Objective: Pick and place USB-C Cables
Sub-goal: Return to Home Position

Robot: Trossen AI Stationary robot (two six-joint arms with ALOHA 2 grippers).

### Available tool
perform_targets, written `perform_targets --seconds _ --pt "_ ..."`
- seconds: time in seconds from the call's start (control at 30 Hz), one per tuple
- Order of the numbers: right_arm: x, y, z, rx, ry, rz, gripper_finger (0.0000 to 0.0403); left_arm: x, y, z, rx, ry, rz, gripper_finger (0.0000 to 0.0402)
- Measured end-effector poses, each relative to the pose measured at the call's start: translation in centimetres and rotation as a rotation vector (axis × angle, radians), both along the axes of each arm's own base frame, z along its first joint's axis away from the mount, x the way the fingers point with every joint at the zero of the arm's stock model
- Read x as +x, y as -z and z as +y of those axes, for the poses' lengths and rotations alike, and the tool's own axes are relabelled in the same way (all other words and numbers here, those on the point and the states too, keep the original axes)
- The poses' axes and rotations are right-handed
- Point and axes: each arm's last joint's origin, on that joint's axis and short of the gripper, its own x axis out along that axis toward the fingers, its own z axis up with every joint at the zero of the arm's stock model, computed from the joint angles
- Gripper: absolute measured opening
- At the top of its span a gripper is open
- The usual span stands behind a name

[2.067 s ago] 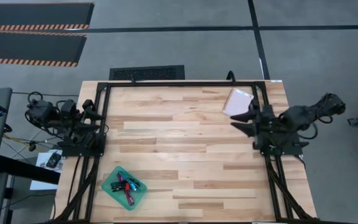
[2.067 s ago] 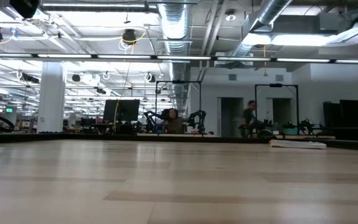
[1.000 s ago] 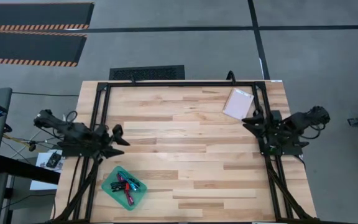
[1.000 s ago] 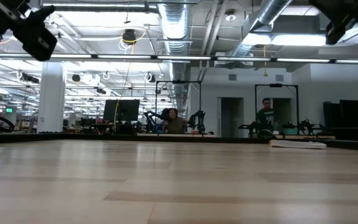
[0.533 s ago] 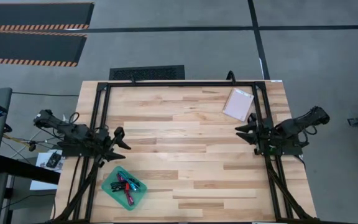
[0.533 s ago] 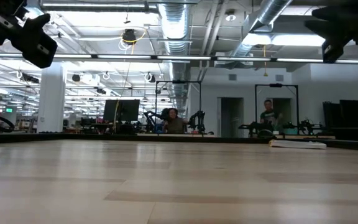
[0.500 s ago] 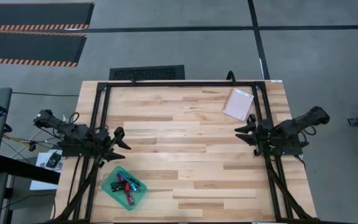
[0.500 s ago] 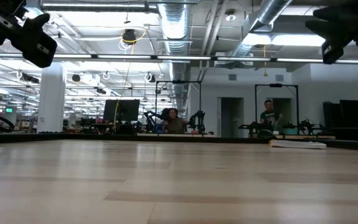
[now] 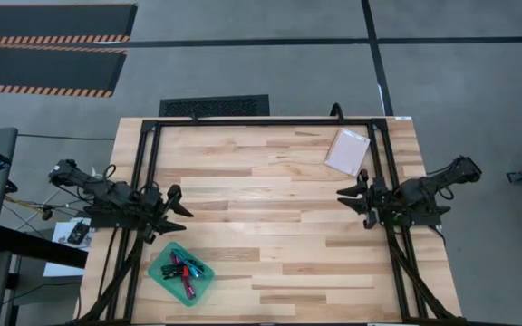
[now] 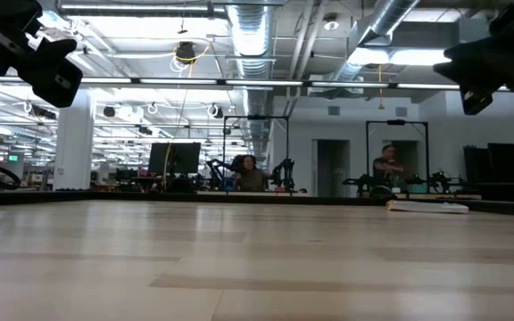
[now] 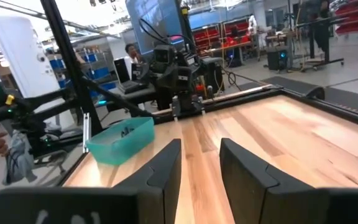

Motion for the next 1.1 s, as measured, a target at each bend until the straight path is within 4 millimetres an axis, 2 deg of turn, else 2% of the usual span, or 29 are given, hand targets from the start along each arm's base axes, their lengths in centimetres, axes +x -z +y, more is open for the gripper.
perform_targets --seconds 1.1 --pt "0.01 0.09 0.0 -0.006 0.001 0.011 0.0136 0.0 0.01 0.0 -0.001 0.0 0.0 0.0194"
